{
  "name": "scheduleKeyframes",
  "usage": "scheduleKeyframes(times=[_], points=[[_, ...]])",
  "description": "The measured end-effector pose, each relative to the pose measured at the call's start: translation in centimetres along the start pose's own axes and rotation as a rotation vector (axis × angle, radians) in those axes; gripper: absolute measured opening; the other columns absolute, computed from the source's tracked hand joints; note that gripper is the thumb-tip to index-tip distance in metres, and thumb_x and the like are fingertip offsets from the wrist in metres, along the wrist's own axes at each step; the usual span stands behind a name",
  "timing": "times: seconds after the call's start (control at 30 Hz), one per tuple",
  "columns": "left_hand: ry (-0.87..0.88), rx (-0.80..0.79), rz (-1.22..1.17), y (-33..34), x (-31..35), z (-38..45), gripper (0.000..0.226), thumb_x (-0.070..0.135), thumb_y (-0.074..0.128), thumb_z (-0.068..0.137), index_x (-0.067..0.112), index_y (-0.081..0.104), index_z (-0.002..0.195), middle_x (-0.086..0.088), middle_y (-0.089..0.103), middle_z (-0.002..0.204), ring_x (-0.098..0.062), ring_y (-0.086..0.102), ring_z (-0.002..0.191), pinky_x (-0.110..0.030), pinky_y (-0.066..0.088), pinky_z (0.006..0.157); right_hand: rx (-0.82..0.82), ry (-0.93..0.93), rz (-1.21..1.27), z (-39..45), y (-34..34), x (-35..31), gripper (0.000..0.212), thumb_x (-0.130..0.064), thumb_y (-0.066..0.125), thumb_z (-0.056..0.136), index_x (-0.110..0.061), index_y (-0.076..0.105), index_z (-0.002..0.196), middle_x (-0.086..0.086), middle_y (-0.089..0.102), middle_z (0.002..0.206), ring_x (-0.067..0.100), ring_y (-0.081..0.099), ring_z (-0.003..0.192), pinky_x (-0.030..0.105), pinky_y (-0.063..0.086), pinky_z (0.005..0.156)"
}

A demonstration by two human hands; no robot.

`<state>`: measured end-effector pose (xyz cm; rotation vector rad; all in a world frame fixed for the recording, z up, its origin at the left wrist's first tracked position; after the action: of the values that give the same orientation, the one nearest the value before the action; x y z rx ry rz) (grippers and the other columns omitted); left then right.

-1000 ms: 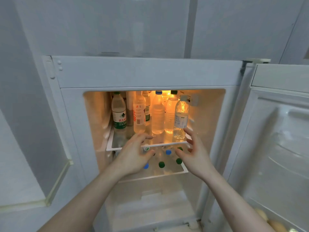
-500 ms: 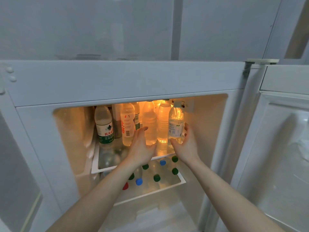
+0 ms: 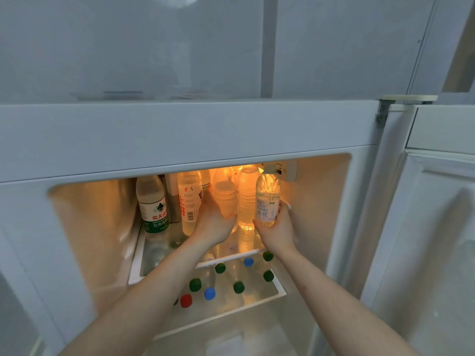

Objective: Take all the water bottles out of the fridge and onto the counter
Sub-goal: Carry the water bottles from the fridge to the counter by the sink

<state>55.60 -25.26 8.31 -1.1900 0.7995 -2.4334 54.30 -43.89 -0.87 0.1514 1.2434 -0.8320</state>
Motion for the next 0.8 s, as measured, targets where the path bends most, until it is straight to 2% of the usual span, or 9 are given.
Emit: scheduleKeyframes(times=[0.03, 0.1, 0.17, 0.3, 0.4, 0.5, 0.6, 0.67, 0.8], points=[[0.03, 0.02, 0.011, 0.2, 0.0, 0.5, 0.035, 0.019, 0.065, 0.095, 0.044, 0.041, 0.094, 0.028, 0.047, 0.095, 0.01, 0.052, 0.093, 0.001, 0.037, 0.079, -0.001, 0.004, -0.003, 0.1, 0.0, 0.2, 0.066, -0.025, 0.085, 0.08, -0.027, 0.047, 0.134, -0.005, 0.063, 0.118, 0.014, 0.064, 0.108, 0.032, 0.058, 0.082], [0.041, 0.027, 0.012, 1.1, -1.3, 1.4, 0.012, 0.031, 0.061, 0.092, 0.041, 0.055, 0.097, 0.019, 0.061, 0.096, -0.003, 0.062, 0.096, -0.025, 0.055, 0.084, 0.002, 0.008, -0.022, 0.1, 0.2, 0.5, 0.067, -0.031, 0.085, 0.077, -0.029, 0.047, 0.133, -0.007, 0.062, 0.117, 0.013, 0.064, 0.108, 0.036, 0.061, 0.083], [0.024, 0.015, 0.031, 2.2, -2.7, 2.5, 0.016, 0.034, 0.061, 0.093, 0.041, 0.059, 0.106, 0.017, 0.064, 0.106, -0.005, 0.063, 0.103, -0.036, 0.058, 0.087, 0.01, 0.021, -0.032, 0.3, 0.3, 1.0, 0.064, -0.037, 0.084, 0.074, -0.031, 0.05, 0.128, -0.009, 0.064, 0.113, 0.01, 0.066, 0.103, 0.04, 0.063, 0.081], [-0.046, 0.085, 0.014, 2.1, -3.8, 3.1, 0.018, 0.04, 0.062, 0.097, 0.04, 0.06, 0.114, 0.015, 0.066, 0.117, -0.008, 0.063, 0.111, -0.033, 0.058, 0.088, 0.002, 0.015, -0.033, 0.7, 0.5, 1.1, 0.063, -0.038, 0.085, 0.074, -0.03, 0.05, 0.125, -0.011, 0.064, 0.11, 0.009, 0.067, 0.099, 0.036, 0.064, 0.076], [-0.144, 0.083, 0.058, 2.1, -5.7, 2.9, 0.035, 0.046, 0.063, 0.095, 0.033, 0.056, 0.127, 0.008, 0.062, 0.127, -0.015, 0.061, 0.116, -0.036, 0.057, 0.088, -0.018, 0.014, -0.041, 0.8, 0.7, 1.1, 0.065, -0.038, 0.085, 0.074, -0.03, 0.049, 0.127, -0.009, 0.063, 0.112, 0.01, 0.066, 0.102, 0.036, 0.064, 0.077], [-0.169, 0.088, 0.072, 1.7, -5.8, 2.1, 0.046, 0.056, 0.061, 0.09, 0.032, 0.052, 0.128, 0.012, 0.057, 0.126, -0.011, 0.058, 0.115, -0.037, 0.056, 0.09, -0.019, 0.01, -0.041, 0.6, 0.5, 0.9, 0.066, -0.04, 0.086, 0.074, -0.029, 0.048, 0.128, -0.008, 0.063, 0.113, 0.011, 0.066, 0.103, 0.036, 0.063, 0.077], [-0.205, 0.12, 0.087, 1.4, -6.3, 0.9, 0.062, 0.049, 0.069, 0.091, 0.022, 0.042, 0.14, 0.004, 0.053, 0.131, -0.016, 0.057, 0.116, -0.036, 0.052, 0.09, -0.023, 0.008, -0.039, 0.4, 0.4, 1.0, 0.069, -0.034, 0.087, 0.076, -0.028, 0.047, 0.131, -0.007, 0.061, 0.115, 0.011, 0.063, 0.104, 0.03, 0.06, 0.076], [-0.239, 0.134, 0.098, 1.4, -6.7, -0.2, 0.072, 0.046, 0.071, 0.091, 0.014, 0.035, 0.144, -0.003, 0.055, 0.134, -0.025, 0.06, 0.119, -0.033, 0.049, 0.088, -0.018, -0.001, -0.053, 0.0, 0.3, 0.8, 0.072, -0.036, 0.087, 0.072, -0.031, 0.046, 0.13, -0.008, 0.06, 0.115, 0.013, 0.063, 0.106, 0.036, 0.063, 0.079], [-0.228, 0.155, 0.064, 1.2, -7.0, -1.9, 0.071, 0.045, 0.073, 0.09, 0.014, 0.036, 0.141, -0.005, 0.057, 0.134, -0.025, 0.06, 0.121, -0.031, 0.049, 0.09, -0.025, -0.01, -0.055, -1.0, 0.2, 0.1, 0.079, -0.027, 0.089, 0.071, -0.032, 0.042, 0.134, -0.01, 0.058, 0.116, 0.013, 0.062, 0.107, 0.03, 0.059, 0.075]])
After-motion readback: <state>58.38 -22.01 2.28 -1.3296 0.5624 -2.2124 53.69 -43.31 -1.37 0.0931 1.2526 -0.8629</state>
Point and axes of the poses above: each hand's wrist, its own z-axis towards the middle knuckle, its own y-axis out of the palm, x = y × z, the point moved 9 cm from there along z, towards the middle knuckle
